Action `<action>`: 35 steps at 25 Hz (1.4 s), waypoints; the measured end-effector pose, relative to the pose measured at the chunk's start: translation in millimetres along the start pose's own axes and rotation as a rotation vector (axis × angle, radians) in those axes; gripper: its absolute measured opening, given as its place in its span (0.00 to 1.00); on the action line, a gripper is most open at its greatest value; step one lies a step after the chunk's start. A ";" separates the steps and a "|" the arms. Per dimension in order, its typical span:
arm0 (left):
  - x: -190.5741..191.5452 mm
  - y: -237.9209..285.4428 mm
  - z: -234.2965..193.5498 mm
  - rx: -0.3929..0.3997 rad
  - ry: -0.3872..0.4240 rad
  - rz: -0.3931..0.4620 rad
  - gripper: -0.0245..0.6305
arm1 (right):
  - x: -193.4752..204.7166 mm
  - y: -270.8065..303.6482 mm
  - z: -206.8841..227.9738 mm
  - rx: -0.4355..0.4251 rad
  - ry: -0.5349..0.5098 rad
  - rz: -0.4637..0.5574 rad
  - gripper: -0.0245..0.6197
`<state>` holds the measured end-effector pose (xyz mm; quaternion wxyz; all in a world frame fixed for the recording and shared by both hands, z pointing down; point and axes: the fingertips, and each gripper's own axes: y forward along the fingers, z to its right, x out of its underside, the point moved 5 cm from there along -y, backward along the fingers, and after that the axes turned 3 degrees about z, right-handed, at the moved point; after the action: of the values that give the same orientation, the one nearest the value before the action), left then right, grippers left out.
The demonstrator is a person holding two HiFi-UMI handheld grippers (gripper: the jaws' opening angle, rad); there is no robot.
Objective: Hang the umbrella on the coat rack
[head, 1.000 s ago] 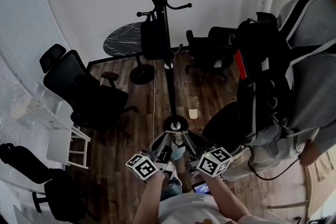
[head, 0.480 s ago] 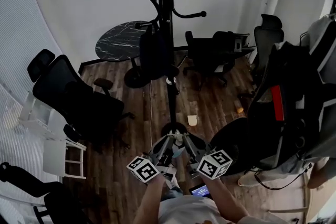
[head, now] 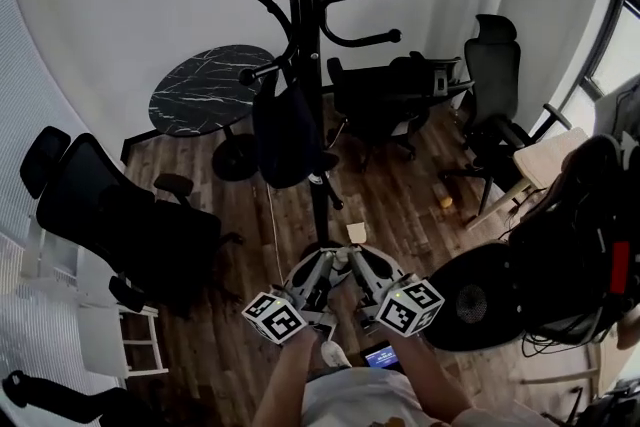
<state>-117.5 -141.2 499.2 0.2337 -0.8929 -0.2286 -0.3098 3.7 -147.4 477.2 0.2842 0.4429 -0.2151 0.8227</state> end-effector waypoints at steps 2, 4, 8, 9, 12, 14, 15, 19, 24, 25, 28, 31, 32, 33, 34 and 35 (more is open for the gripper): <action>-2.4 5.0 -2.9 0.014 -0.011 -0.011 0.07 | -2.2 3.7 2.3 0.019 -0.002 0.009 0.06; -4.8 8.9 -3.9 0.020 -0.020 -0.017 0.07 | -3.7 5.8 3.0 0.030 -0.005 0.013 0.06; -9.6 18.6 -9.2 0.039 -0.028 -0.019 0.07 | -7.5 10.6 4.5 0.035 -0.022 0.018 0.06; -9.4 20.6 -9.8 0.044 -0.030 -0.021 0.07 | -8.3 10.8 5.4 0.038 -0.029 0.019 0.06; -8.9 25.2 -11.4 0.060 -0.040 -0.023 0.07 | -11.0 11.8 9.5 0.046 -0.028 0.029 0.06; -10.3 28.1 -14.0 0.064 -0.039 -0.028 0.07 | -12.4 15.1 11.5 0.048 -0.021 0.036 0.06; -11.7 30.2 -14.5 0.062 -0.038 -0.031 0.07 | -13.0 17.2 12.6 0.049 -0.018 0.037 0.06; -11.9 38.5 -18.9 0.060 -0.041 -0.032 0.07 | -16.0 25.5 18.5 0.047 -0.005 0.036 0.06; -17.5 45.8 -24.7 0.053 -0.038 -0.025 0.07 | -18.0 35.5 25.4 0.043 0.004 0.033 0.06; -18.1 47.4 -26.1 0.052 -0.036 -0.025 0.07 | -18.3 37.1 26.3 0.041 0.004 0.031 0.06; -19.8 52.9 -29.3 0.045 -0.039 -0.022 0.07 | -20.8 42.7 29.6 0.037 0.004 0.024 0.06; -19.9 55.7 -33.9 0.039 -0.043 -0.021 0.07 | -20.1 47.2 34.7 0.041 0.009 0.017 0.06; -19.6 56.3 -35.7 0.038 -0.044 -0.023 0.07 | -19.4 48.6 36.6 0.043 0.012 0.015 0.06; -19.3 56.8 -37.6 0.036 -0.044 -0.024 0.07 | -18.9 50.2 38.2 0.044 0.015 0.013 0.06; -18.8 57.4 -39.5 0.036 -0.044 -0.025 0.07 | -18.5 51.8 39.4 0.044 0.017 0.011 0.06; -18.5 57.8 -40.7 0.033 -0.045 -0.026 0.07 | -18.0 53.2 40.4 0.044 0.018 0.009 0.06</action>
<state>-116.7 -214.3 499.5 0.2391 -0.8925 -0.2505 -0.2890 1.2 -216.5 477.3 0.2728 0.4405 -0.1963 0.8325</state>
